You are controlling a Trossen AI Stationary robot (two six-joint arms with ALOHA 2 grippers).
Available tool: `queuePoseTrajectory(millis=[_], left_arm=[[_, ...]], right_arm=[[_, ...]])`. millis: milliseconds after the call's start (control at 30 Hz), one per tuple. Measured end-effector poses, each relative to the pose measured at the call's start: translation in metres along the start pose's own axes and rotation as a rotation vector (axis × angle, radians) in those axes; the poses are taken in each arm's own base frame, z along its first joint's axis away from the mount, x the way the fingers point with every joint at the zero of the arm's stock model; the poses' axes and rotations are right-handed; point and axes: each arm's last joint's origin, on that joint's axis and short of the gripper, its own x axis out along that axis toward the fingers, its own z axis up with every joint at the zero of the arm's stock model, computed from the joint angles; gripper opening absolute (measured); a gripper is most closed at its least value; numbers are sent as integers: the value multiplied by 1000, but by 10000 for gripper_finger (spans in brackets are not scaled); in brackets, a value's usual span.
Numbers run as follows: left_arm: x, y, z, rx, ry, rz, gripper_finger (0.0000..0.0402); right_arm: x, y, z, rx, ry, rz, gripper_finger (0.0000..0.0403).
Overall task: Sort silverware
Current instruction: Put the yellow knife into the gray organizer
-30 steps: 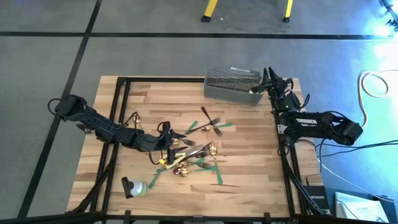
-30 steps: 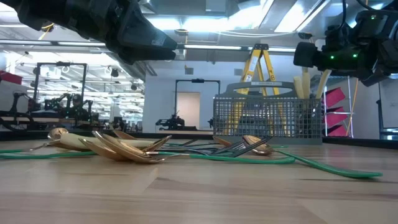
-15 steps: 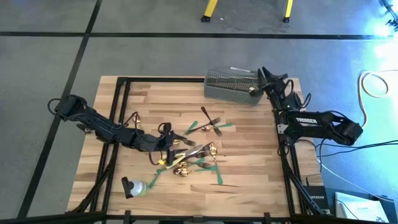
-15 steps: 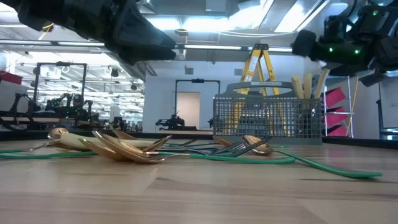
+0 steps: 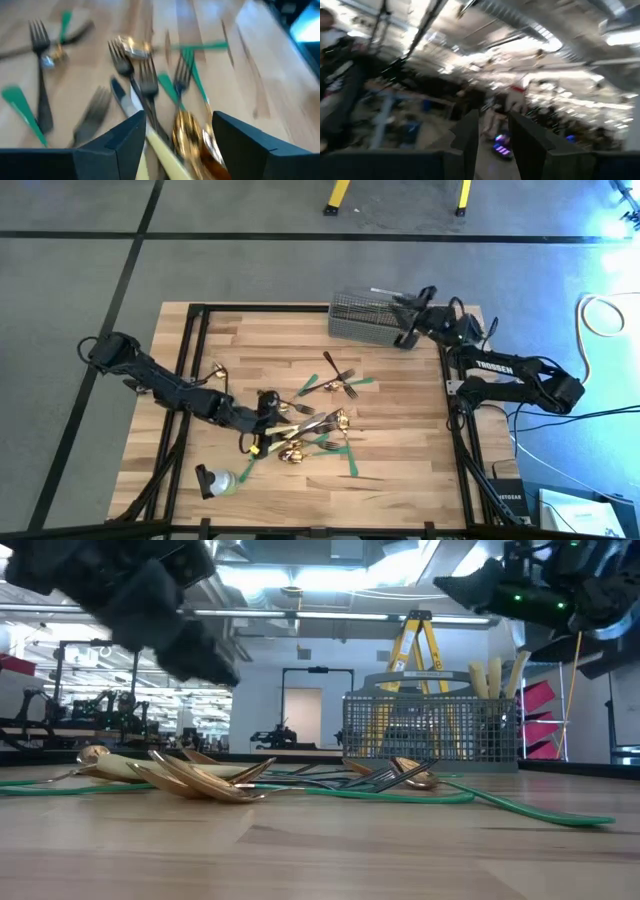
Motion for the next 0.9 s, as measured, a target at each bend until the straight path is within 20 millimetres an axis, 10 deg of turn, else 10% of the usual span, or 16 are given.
queuePoseTrajectory(millis=[400,900], left_arm=[[2,-27,-29,39,140,-47,213],[17,-29,-46,0,127,134,214]], right_arm=[[33,48,-3,-25,282,221,89],[30,113,2,-101,394,357,89]])
